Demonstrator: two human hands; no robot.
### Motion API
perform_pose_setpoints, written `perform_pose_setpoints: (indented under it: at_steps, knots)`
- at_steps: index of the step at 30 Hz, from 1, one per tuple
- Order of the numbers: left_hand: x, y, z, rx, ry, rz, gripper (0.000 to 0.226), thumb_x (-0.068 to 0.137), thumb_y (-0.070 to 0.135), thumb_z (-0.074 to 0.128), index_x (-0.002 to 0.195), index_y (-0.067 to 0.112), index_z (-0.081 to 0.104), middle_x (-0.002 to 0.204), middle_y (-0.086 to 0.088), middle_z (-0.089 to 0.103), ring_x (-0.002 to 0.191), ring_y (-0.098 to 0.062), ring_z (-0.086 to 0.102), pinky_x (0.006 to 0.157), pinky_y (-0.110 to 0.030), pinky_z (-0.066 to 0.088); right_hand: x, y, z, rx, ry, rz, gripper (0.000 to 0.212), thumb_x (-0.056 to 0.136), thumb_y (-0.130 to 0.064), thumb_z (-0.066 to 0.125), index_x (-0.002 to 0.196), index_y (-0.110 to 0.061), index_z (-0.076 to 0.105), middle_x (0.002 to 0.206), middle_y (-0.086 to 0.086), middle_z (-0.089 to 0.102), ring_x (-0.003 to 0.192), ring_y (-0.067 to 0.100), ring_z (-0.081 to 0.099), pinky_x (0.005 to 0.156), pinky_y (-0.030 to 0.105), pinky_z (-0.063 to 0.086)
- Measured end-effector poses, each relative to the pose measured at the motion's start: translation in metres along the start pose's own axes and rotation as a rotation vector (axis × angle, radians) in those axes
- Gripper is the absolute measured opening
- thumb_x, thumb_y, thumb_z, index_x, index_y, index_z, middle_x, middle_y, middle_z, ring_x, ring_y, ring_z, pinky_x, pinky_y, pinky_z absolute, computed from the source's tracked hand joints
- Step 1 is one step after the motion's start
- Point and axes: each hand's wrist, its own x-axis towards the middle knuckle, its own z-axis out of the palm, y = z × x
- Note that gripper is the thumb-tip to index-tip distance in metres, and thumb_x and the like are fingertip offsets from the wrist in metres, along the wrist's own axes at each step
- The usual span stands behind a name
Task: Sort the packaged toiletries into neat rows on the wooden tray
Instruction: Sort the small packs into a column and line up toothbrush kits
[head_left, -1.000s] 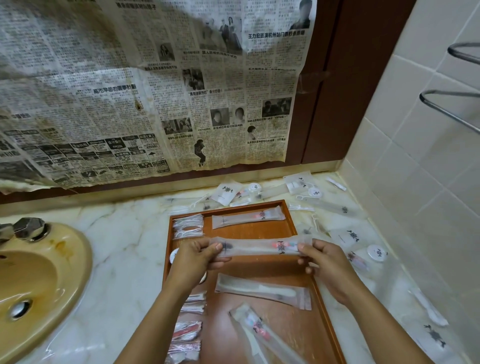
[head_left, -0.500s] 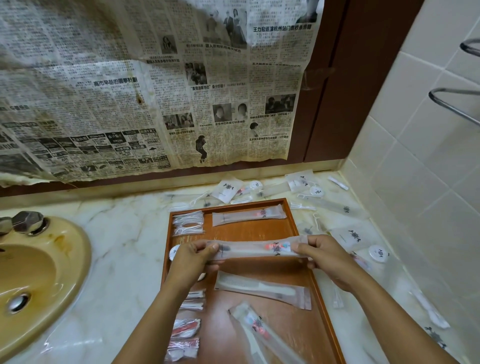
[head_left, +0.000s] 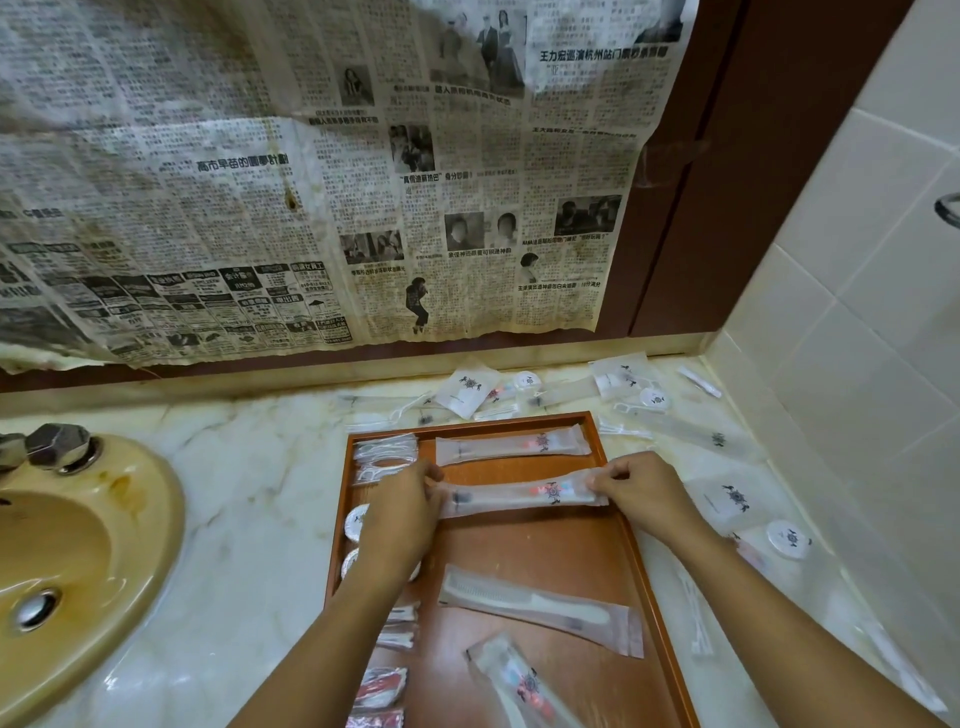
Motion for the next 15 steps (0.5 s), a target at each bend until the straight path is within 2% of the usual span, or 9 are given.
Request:
perform_pose_setpoints:
  at_steps: [4,8,10,12,15]
  knots:
    - [0.008,0.007,0.009,0.115,0.033,0.074,0.021,0.094,0.012,0.051,0.109,0.02,0.063,0.099,-0.001,0.068,0.077,-0.014,0.057,0.06,-0.024,0.041,0.011,-0.002,0.01,-0.17,0.091,0.016,0.014,0.083,-0.022,0.068,0.072,-0.028,0.072,0.072,-0.011,0.068,0.069,0.007,0.062,0.059,0.025,0.049]
    - [0.013,0.004,0.019,0.254,0.051,0.146,0.024,0.094,0.015,0.054,0.117,0.02,0.06,0.119,-0.003,0.059,0.093,-0.024,0.064,0.074,-0.034,0.053,0.017,-0.002,0.014,-0.245,0.179,-0.025,0.007,0.085,-0.028,0.066,0.086,-0.029,0.072,0.074,-0.008,0.069,0.07,0.01,0.062,0.057,0.023,0.047]
    - [0.012,0.002,0.022,0.346,0.086,0.188,0.027,0.092,0.016,0.059,0.118,0.021,0.06,0.121,-0.003,0.056,0.094,-0.024,0.063,0.07,-0.035,0.053,0.015,0.0,0.016,-0.237,0.222,-0.062,0.01,0.087,-0.028,0.067,0.096,-0.028,0.07,0.074,-0.01,0.067,0.07,0.008,0.061,0.053,0.02,0.04]
    - [0.01,0.0,0.027,0.363,0.105,0.249,0.024,0.088,0.018,0.066,0.111,0.02,0.065,0.114,-0.006,0.057,0.092,-0.026,0.062,0.061,-0.035,0.051,0.014,0.005,0.019,-0.22,0.279,-0.121,0.018,0.086,-0.022,0.068,0.104,-0.027,0.068,0.076,-0.011,0.062,0.074,0.008,0.057,0.054,0.02,0.037]
    - [0.009,-0.004,0.034,0.345,0.097,0.344,0.022,0.078,0.016,0.075,0.098,0.022,0.069,0.104,-0.004,0.057,0.088,-0.025,0.061,0.052,-0.031,0.048,0.009,0.015,0.026,-0.245,0.315,-0.224,0.024,0.084,-0.018,0.068,0.107,-0.025,0.068,0.087,-0.011,0.058,0.089,0.012,0.052,0.068,0.026,0.043]
